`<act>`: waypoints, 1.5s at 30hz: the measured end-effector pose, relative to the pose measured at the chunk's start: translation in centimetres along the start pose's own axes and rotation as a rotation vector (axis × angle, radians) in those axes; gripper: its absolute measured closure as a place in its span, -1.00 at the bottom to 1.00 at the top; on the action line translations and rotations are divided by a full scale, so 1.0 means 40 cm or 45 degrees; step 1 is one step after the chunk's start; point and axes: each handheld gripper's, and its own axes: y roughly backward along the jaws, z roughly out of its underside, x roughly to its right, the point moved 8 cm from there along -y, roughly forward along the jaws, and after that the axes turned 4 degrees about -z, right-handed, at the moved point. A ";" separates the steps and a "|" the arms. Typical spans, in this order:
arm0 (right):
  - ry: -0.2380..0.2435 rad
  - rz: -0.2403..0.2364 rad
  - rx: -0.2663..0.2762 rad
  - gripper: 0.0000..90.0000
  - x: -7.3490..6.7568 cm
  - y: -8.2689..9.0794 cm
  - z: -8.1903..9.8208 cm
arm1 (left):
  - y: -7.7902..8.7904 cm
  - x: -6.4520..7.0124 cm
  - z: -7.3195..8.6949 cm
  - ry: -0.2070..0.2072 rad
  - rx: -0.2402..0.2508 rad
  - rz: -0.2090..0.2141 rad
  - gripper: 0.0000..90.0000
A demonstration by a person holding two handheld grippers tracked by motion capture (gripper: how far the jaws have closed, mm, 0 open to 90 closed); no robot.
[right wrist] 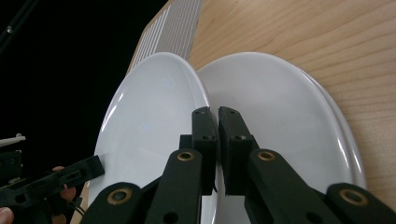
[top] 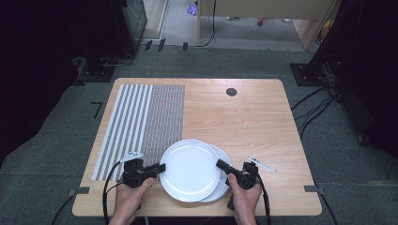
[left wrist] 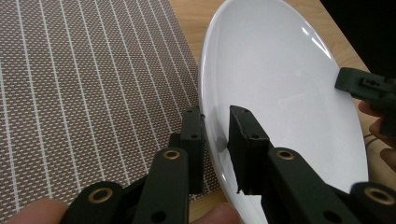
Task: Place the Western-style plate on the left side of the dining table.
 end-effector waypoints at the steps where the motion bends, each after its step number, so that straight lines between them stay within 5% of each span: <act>1: 0.005 0.003 0.000 0.93 -0.003 0.000 -0.002 | 0.001 -0.001 -0.001 0.002 0.001 0.003 0.72; 17: 0.036 -0.016 -0.002 0.93 -0.074 -0.062 -0.045 | 0.057 -0.044 -0.067 0.049 0.096 0.008 0.74; 45: 0.145 -0.040 -0.084 0.92 -0.213 -0.274 -0.125 | 0.127 -0.197 -0.161 0.178 0.248 -0.077 0.73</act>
